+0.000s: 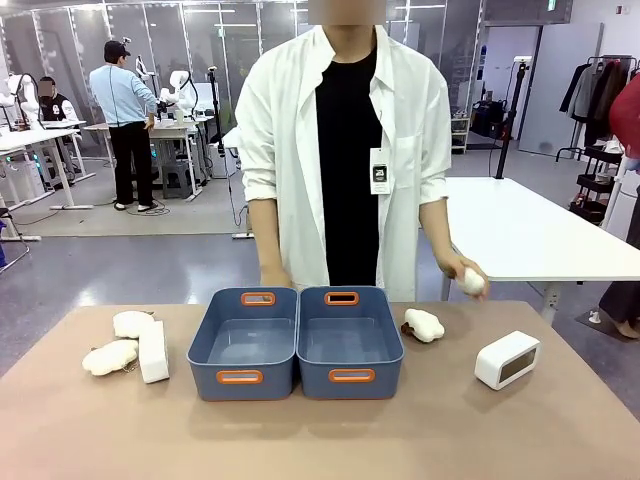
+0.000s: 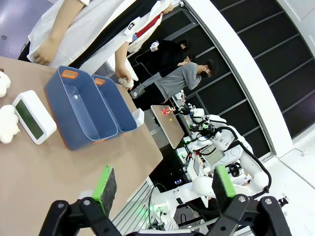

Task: Sort the digital clocks into the basket.
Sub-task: Pick up the Digital clock from the table and place it into the empty Plastic storage basket.

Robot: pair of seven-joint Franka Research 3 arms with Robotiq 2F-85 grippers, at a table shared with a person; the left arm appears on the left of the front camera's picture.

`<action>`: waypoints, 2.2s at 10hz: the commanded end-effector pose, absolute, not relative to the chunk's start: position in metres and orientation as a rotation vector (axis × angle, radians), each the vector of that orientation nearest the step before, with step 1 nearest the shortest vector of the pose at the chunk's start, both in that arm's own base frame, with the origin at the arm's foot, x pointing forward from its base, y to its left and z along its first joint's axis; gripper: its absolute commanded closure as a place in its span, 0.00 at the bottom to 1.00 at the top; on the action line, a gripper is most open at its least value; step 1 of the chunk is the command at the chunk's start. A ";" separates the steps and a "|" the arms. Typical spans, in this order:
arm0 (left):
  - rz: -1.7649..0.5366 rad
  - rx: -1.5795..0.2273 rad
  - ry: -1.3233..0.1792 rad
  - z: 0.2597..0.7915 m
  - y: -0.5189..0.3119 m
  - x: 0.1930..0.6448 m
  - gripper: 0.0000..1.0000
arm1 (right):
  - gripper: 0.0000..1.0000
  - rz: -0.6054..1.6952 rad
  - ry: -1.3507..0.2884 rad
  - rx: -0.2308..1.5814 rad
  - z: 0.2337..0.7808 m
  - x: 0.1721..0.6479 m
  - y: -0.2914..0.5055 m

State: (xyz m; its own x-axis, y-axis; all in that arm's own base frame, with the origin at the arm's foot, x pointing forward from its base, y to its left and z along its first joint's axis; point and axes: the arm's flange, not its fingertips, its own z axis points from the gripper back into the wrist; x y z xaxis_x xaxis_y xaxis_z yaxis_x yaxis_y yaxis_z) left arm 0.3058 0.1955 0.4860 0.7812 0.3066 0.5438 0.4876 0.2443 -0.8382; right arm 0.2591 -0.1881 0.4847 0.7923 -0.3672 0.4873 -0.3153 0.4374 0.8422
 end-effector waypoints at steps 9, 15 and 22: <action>-0.156 -1.364 -0.733 0.490 0.196 0.305 0.00 | 0.00 -0.031 -0.699 1.146 0.485 0.258 -0.190; -0.029 -1.057 -0.584 0.535 0.145 0.320 0.00 | 0.00 -0.031 -0.699 1.146 0.485 0.258 -0.190; 0.220 -0.243 -0.316 0.555 -0.030 0.451 0.00 | 0.00 -0.031 -0.699 1.146 0.485 0.258 -0.190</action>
